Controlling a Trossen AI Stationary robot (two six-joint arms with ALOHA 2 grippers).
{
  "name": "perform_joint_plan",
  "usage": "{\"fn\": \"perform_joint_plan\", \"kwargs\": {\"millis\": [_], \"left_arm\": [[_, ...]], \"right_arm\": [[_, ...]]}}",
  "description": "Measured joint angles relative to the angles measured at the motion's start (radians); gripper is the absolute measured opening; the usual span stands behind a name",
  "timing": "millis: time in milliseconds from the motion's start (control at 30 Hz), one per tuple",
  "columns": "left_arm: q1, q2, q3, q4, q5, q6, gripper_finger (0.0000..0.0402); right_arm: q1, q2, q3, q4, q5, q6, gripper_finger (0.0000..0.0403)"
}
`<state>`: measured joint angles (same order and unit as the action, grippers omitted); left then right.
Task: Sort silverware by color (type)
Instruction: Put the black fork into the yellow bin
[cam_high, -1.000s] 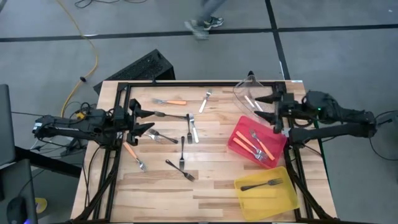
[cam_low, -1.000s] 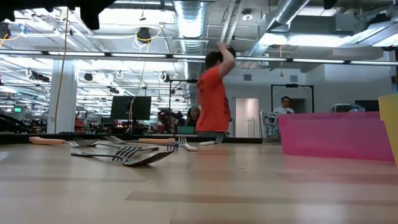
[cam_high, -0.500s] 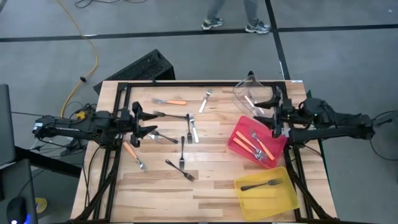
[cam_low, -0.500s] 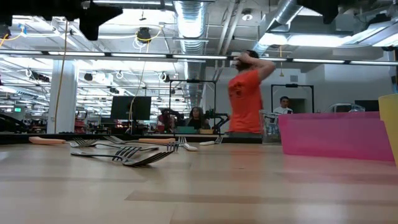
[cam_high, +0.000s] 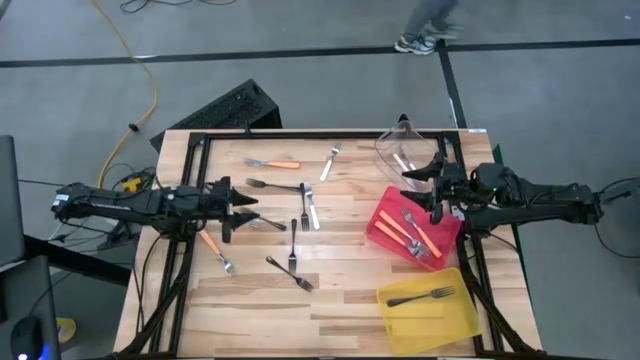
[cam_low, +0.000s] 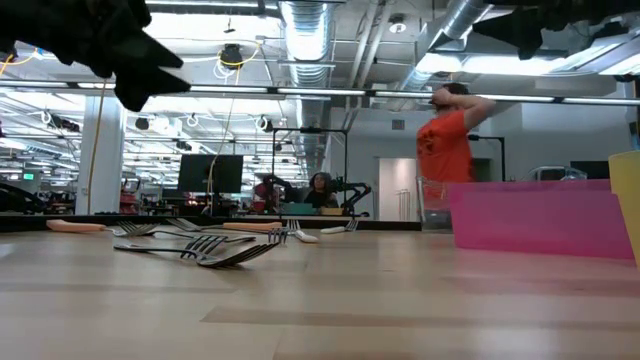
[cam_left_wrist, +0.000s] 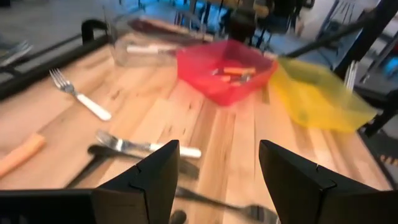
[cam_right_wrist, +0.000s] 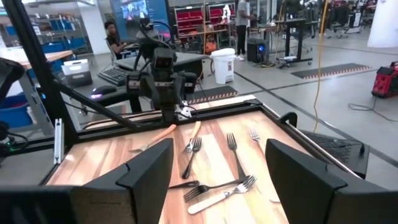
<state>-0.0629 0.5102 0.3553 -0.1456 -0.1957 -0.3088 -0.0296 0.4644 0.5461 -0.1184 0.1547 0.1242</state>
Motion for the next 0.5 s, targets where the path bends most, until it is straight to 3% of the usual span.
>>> {"fn": "perform_joint_plan", "kwargs": {"millis": [233,500], "left_arm": [[-0.029,0.111,0.000,0.079,0.014,0.025,0.0206],[-0.090,0.112,0.000,0.183,-0.001,0.088,0.0206]], "right_arm": [[0.000,0.000,0.000,0.004,0.000,0.000,0.0281],[0.001,0.000,0.000,-0.009,0.000,0.008,0.0281]]}}
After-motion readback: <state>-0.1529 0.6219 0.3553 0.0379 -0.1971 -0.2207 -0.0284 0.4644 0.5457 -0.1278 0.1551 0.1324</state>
